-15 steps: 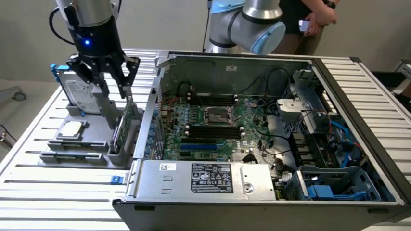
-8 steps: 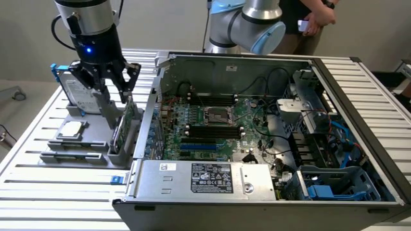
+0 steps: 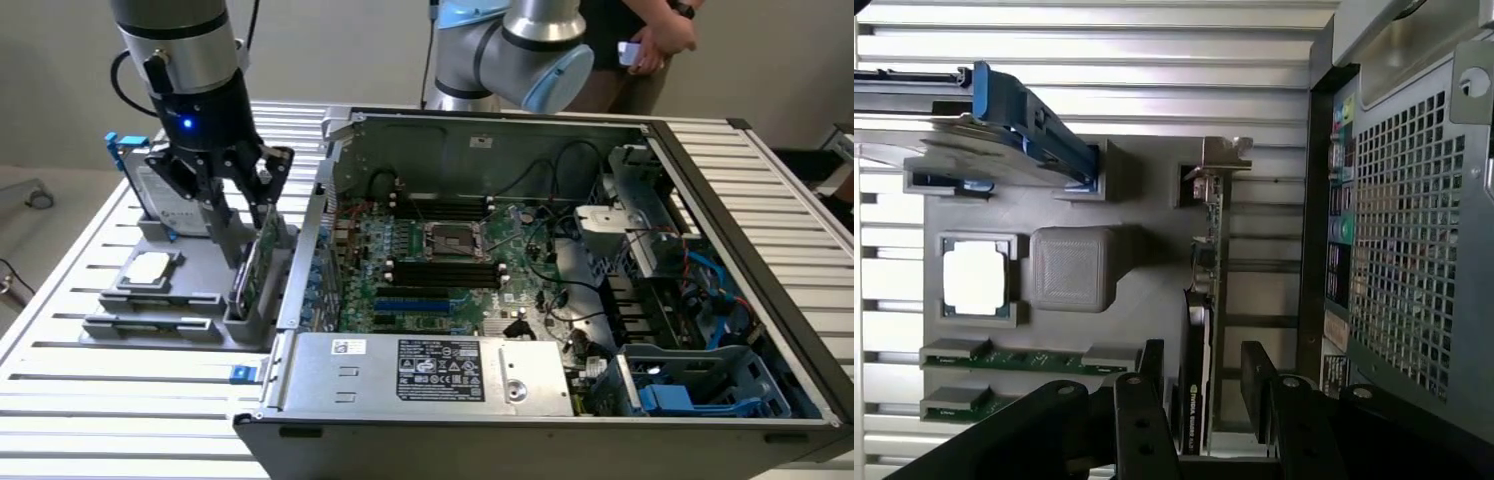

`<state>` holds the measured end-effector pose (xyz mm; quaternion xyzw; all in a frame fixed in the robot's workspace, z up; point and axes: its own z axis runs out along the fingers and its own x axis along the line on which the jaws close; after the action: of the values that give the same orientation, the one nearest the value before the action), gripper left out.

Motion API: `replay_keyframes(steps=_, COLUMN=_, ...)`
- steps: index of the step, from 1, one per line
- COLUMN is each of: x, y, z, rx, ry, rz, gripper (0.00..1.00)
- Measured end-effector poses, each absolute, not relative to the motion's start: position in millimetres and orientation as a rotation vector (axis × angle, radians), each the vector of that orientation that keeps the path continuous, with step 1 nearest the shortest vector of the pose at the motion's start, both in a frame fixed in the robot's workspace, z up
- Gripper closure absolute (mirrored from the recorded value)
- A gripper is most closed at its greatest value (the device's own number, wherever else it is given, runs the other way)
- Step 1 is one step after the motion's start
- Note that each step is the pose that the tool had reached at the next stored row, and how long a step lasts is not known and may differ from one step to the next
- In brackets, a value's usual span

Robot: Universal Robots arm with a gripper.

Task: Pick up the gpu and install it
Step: 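Pick up the gpu and move the gpu toward the slot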

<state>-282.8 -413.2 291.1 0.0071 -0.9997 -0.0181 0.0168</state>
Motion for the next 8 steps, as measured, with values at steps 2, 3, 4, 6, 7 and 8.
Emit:
replay_keyframes(steps=2, x=-283.0, y=-413.7, z=287.6, rx=0.022, ry=-3.107, rz=-0.056, gripper=0.56)
replay_keyframes(steps=3, x=-283.1, y=-414.0, z=285.8, rx=0.022, ry=-3.107, rz=-0.056, gripper=0.56)
replay_keyframes(steps=4, x=-283.3, y=-414.2, z=283.8, rx=0.022, ry=-3.107, rz=-0.056, gripper=0.56)
replay_keyframes(steps=6, x=-283.6, y=-414.6, z=280.2, rx=0.022, ry=-3.107, rz=-0.056, gripper=0.56)
replay_keyframes(steps=7, x=-283.7, y=-414.8, z=278.4, rx=0.022, ry=-3.107, rz=-0.056, gripper=0.56)
replay_keyframes(steps=8, x=-283.9, y=-415.0, z=276.6, rx=0.022, ry=-3.107, rz=-0.056, gripper=0.56)
